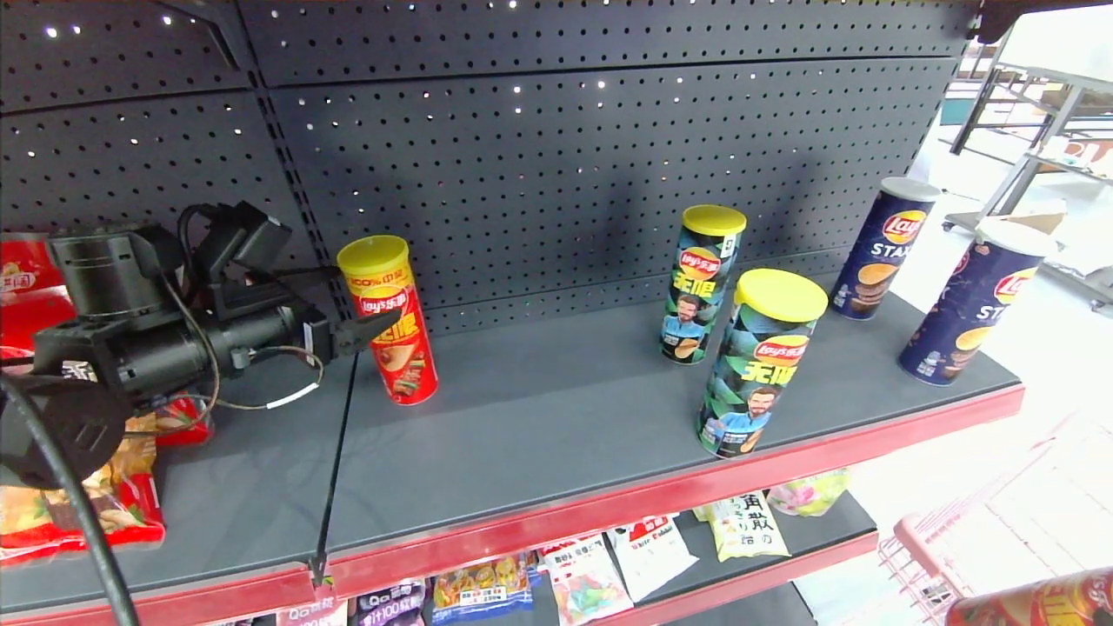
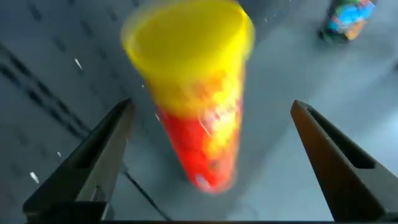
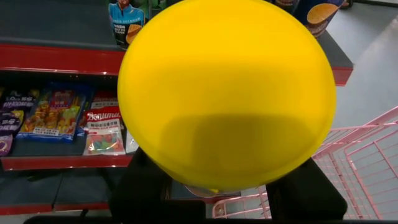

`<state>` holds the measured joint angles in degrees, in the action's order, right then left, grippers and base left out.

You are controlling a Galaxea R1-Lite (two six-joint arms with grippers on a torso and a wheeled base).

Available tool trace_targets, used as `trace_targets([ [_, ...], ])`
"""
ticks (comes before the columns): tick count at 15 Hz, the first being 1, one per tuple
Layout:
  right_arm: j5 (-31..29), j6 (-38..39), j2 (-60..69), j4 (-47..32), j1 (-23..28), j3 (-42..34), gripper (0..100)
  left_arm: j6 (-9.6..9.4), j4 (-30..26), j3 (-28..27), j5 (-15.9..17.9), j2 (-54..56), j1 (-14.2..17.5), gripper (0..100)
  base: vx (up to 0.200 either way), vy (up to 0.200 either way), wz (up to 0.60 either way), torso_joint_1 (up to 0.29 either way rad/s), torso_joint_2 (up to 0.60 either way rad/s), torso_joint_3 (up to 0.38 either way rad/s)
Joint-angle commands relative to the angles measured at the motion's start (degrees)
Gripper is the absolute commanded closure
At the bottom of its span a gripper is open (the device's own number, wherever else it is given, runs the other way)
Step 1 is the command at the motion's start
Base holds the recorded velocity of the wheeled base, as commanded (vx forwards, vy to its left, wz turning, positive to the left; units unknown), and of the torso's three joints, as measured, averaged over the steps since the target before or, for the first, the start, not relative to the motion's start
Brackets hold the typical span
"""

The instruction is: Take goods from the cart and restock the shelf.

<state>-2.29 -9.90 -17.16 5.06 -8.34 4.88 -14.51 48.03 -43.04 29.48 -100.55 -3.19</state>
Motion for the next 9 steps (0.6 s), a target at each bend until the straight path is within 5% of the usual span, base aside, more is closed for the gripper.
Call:
trace_targets([
  [1,0.01,-0.03,-0.24,0.04,-0.01,0.05,100,-0.17,0.22,-1.25,0.14,-3.08,-0.5,0,0.0,0.0,0.0,0.0,0.0,0.0],
  [9,-0.08,-0.03,-0.5,0.04,-0.01,0.13,100,0.36,9.01,-1.96,-0.65,-9.58,-1.11,0,0.0,0.0,0.0,0.0,0.0,0.0],
])
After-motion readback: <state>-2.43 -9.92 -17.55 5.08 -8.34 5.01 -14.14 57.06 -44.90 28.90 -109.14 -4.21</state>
